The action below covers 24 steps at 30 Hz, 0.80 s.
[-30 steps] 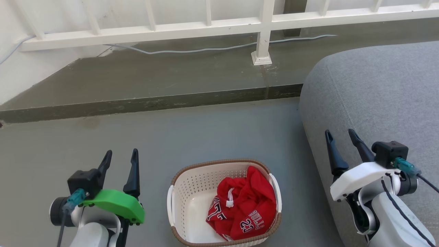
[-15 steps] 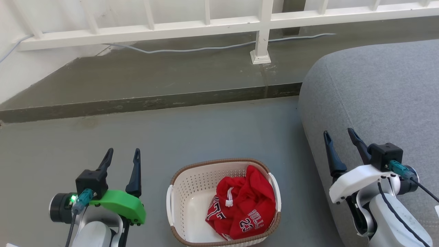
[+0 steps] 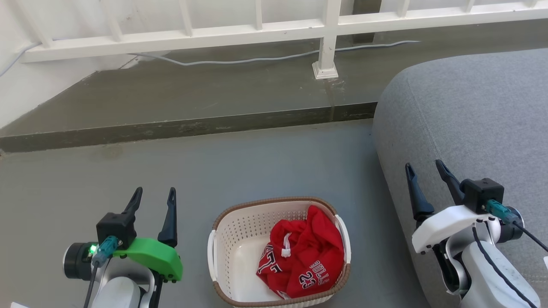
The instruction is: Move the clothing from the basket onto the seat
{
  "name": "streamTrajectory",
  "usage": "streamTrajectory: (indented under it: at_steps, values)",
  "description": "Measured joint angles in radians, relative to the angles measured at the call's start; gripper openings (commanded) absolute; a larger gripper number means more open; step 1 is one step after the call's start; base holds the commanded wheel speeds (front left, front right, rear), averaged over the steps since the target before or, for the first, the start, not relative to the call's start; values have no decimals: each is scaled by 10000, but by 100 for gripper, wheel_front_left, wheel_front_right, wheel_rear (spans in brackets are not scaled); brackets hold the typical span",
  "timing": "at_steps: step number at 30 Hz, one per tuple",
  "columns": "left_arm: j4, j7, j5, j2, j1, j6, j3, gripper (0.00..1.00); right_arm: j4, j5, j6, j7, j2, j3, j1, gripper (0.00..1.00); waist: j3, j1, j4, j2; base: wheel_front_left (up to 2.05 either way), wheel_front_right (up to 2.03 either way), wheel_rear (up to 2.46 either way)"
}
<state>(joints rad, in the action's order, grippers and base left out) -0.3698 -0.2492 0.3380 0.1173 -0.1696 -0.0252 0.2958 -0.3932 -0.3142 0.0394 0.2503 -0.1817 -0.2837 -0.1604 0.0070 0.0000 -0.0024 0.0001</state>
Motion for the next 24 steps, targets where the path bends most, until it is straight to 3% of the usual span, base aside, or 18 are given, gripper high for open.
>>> streamTrajectory:
  at_steps: [11,24]
  values:
    - [-56,-23,-84,-86,-216,92,257,100,75,125,-125,0,61,82,-222,100,333,0,-47,0,0,0,0]
    - [-113,-23,-353,-355,-894,174,631,100,554,276,-215,2,174,119,-1008,100,1478,0,-243,0,0,0,0]
